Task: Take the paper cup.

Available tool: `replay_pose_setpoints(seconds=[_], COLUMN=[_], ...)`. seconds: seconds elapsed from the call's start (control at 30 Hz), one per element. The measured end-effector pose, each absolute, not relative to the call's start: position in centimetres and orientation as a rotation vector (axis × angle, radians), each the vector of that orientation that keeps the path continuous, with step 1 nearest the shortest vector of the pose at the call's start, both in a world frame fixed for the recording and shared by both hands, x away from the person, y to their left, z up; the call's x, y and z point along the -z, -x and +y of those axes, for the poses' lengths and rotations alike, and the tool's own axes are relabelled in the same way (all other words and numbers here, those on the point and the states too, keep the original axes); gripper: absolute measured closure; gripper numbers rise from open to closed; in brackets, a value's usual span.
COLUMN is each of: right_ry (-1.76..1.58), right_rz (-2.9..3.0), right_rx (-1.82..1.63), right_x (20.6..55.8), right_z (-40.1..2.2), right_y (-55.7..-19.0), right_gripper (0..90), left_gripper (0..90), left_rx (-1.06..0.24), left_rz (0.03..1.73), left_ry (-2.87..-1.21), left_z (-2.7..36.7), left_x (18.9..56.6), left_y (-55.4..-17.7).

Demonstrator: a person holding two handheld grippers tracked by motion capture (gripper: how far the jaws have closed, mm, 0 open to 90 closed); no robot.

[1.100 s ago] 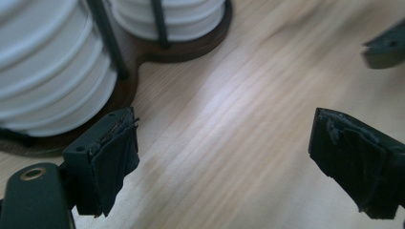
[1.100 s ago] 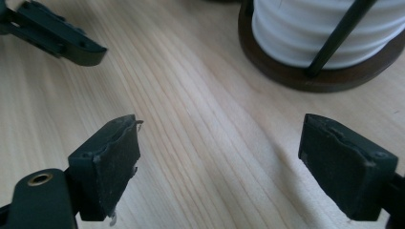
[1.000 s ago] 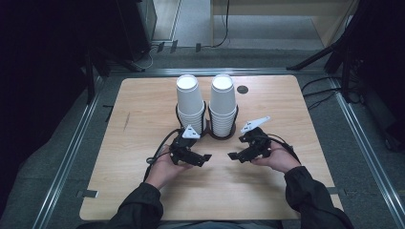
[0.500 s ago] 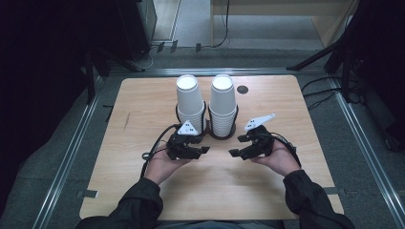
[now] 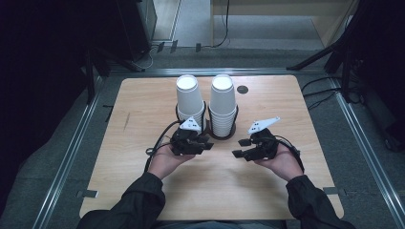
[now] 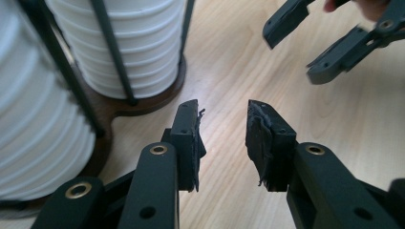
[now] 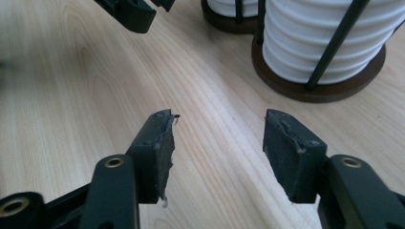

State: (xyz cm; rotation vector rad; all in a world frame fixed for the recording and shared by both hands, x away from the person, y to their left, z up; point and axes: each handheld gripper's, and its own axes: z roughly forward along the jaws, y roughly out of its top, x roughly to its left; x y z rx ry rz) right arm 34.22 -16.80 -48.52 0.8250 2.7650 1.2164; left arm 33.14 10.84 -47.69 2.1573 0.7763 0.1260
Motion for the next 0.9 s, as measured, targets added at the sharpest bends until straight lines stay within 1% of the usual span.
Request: replay_pose_setpoints(seconds=[0.07,0.2,0.23,0.3,0.4,0.5,0.57,0.6,0.63,0.7,0.77,0.9], right_ry=[-0.805,-0.893,-0.885,-0.874,-0.889,-0.895,-0.898,-0.884,-0.874,-0.825,-0.828,-0.84], right_rz=[2.772,2.801,2.803,2.801,2.795,2.787,2.797,2.807,2.816,2.791,2.784,2.775], right_rx=[-1.19,-1.183,-1.183,-1.185,-1.175,-1.18,-1.176,-1.159,-1.136,-1.14,-1.185,-1.201], right_x=[48.7,48.6,48.5,48.3,48.0,47.7,47.5,47.4,47.2,46.6,46.0,45.0], right_z=[-16.9,-17.1,-17.1,-17.1,-17.3,-17.5,-17.4,-17.4,-17.3,-17.3,-17.4,-17.6], right_y=[-34.1,-34.5,-34.6,-34.7,-34.7,-34.7,-34.8,-34.9,-34.9,-34.8,-35.0,-35.6], right_gripper=[46.2,46.0,45.5,42.7,40.7,40.6,41.1,42.1,43.0,44.3,42.4,39.8], left_gripper=[67.9,69.1,70.7,73.5,76.6,78.3,77.8,76.9,77.6,78.9,80.5,81.4], left_rx=[-0.1,-0.093,-0.088,-0.129,-0.12,-0.112,-0.129,-0.174,-0.178,-0.156,-0.126,-0.133], left_rz=[0.773,0.771,0.777,0.779,0.791,0.802,0.794,0.796,0.796,0.819,0.832,0.831], left_ry=[-2.151,-2.161,-2.158,-2.167,-2.163,-2.155,-2.165,-2.18,-2.175,-2.141,-2.129,-2.144], left_z=[10.9,11.1,11.1,11.2,11.5,11.4,11.3,11.3,11.4,11.8,11.8,11.3], left_x=[47.7,47.7,47.7,47.7,47.6,47.5,47.4,47.3,47.2,47.0,46.8,46.4], left_y=[-33.3,-33.4,-33.4,-33.4,-33.7,-33.8,-33.8,-33.8,-33.9,-34.1,-34.5,-34.9])
